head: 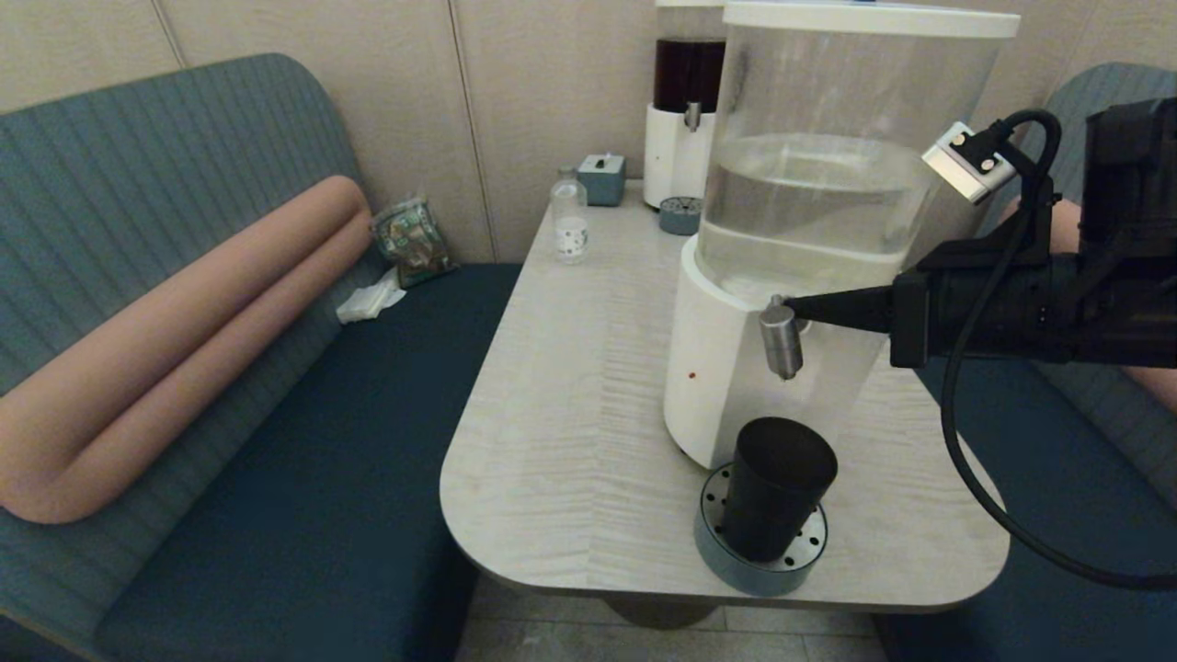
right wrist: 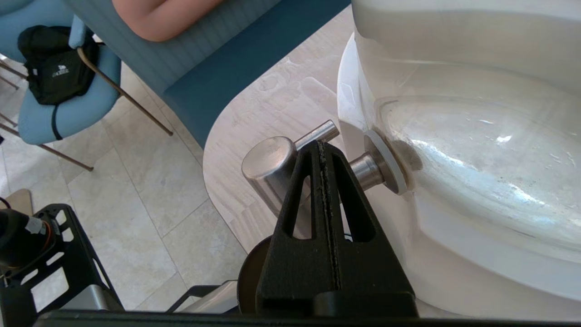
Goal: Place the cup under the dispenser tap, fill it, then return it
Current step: Turn on the faucet
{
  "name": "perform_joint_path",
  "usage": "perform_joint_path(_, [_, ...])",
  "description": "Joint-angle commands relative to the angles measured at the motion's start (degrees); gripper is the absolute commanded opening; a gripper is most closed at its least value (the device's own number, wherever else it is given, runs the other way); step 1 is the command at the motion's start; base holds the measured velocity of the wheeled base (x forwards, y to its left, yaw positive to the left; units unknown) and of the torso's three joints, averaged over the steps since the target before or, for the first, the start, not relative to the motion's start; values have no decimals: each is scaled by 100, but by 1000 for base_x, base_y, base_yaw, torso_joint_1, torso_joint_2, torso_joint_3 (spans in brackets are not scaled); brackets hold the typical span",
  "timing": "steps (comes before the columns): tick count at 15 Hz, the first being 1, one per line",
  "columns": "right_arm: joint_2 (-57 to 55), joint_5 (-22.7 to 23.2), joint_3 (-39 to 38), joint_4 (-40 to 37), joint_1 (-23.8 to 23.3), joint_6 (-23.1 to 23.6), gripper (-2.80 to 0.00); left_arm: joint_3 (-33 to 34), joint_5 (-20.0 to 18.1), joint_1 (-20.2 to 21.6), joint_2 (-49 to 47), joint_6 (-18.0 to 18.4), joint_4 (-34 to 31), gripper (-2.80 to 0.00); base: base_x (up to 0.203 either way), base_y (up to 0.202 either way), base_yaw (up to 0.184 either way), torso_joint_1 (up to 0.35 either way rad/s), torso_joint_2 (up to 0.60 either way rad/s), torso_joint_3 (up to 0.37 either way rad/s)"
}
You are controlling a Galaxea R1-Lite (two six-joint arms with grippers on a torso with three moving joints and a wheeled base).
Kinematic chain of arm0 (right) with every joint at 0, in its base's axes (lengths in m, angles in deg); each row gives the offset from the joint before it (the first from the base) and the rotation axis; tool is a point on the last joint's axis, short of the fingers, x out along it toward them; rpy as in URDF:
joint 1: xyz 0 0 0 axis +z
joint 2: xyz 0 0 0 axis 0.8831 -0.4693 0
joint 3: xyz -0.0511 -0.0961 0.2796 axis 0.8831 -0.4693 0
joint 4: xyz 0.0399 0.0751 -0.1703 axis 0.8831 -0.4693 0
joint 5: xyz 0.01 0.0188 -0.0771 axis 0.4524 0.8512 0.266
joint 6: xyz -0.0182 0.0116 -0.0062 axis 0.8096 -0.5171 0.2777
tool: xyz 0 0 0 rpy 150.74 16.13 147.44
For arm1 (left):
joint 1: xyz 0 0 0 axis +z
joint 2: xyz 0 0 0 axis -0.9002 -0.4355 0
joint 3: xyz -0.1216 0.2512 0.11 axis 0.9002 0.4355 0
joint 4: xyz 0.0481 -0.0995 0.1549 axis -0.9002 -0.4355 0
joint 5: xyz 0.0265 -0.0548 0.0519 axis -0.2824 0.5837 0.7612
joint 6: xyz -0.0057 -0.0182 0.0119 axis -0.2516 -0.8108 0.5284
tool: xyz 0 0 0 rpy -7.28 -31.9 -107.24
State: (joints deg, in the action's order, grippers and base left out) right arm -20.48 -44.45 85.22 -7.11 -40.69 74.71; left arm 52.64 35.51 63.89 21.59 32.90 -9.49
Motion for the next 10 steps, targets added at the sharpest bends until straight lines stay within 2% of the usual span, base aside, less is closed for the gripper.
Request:
perform_joint_path(1, [59,-3,-47,-31,-22,0,-280,0,0,2,-7,-4,1,-280,0,0,0,0,0,0])
perform_joint_path(10, [72,2,-77,-14,-58,43,-280,0,0,-2,-7,-4,1,-280,0,0,0,0,0,0])
